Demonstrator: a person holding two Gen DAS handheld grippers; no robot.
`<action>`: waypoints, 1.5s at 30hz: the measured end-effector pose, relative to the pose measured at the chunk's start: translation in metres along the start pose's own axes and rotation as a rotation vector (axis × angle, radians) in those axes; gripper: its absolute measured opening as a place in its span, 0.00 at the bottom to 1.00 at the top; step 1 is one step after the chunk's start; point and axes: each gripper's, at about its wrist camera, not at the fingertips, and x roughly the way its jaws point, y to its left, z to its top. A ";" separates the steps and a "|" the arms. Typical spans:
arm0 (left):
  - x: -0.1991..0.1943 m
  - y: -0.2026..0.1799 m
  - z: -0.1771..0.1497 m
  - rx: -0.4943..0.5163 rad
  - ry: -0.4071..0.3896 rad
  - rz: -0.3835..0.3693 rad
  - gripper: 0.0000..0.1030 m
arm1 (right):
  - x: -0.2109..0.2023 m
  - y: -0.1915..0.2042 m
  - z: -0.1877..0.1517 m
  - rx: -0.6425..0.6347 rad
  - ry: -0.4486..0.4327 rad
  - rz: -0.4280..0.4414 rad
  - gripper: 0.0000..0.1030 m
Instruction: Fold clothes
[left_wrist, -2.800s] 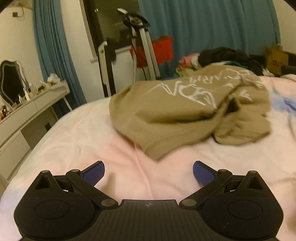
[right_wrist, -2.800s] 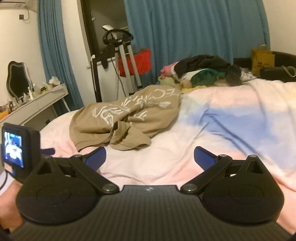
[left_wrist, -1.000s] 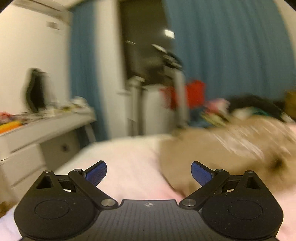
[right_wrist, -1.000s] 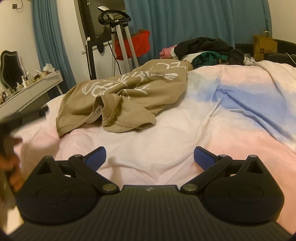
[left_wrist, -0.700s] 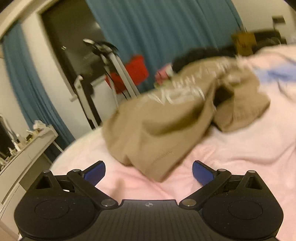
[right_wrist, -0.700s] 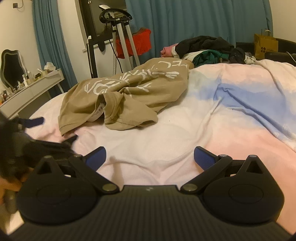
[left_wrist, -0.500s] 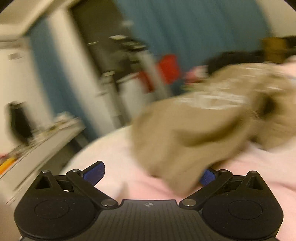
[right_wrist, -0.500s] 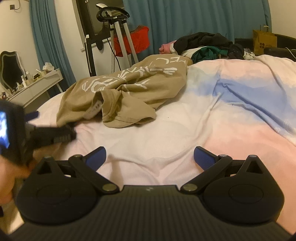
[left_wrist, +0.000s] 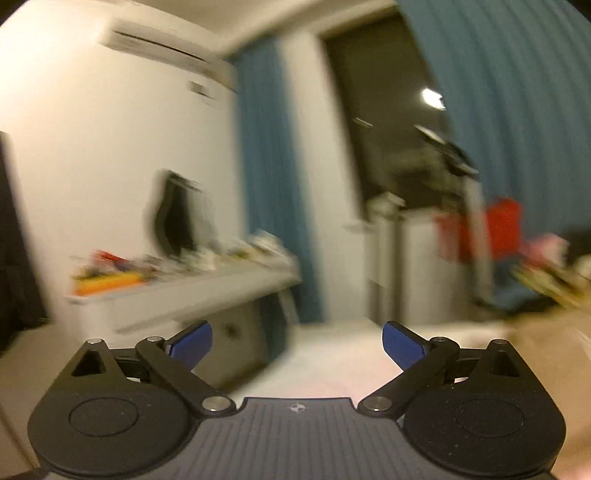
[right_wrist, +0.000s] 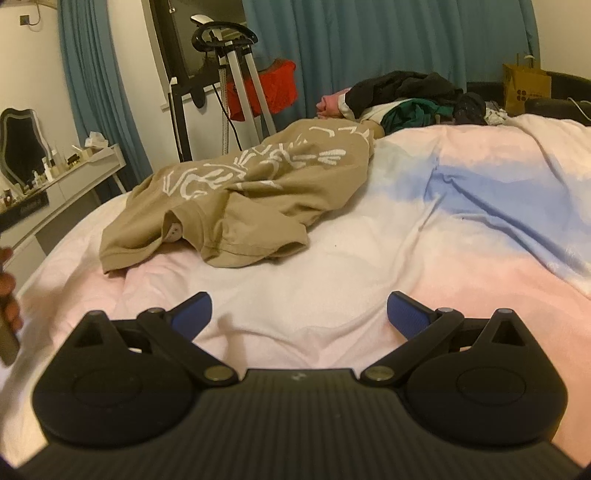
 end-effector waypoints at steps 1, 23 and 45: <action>-0.004 0.000 0.000 0.022 0.029 -0.039 0.96 | -0.002 0.001 0.000 -0.006 -0.005 0.000 1.00; -0.066 0.064 -0.001 -0.202 0.252 -0.250 0.99 | 0.089 0.062 0.028 0.164 -0.037 0.090 0.71; -0.115 0.058 0.009 -0.186 0.145 -0.683 0.99 | -0.109 0.036 0.077 0.033 -0.262 0.130 0.06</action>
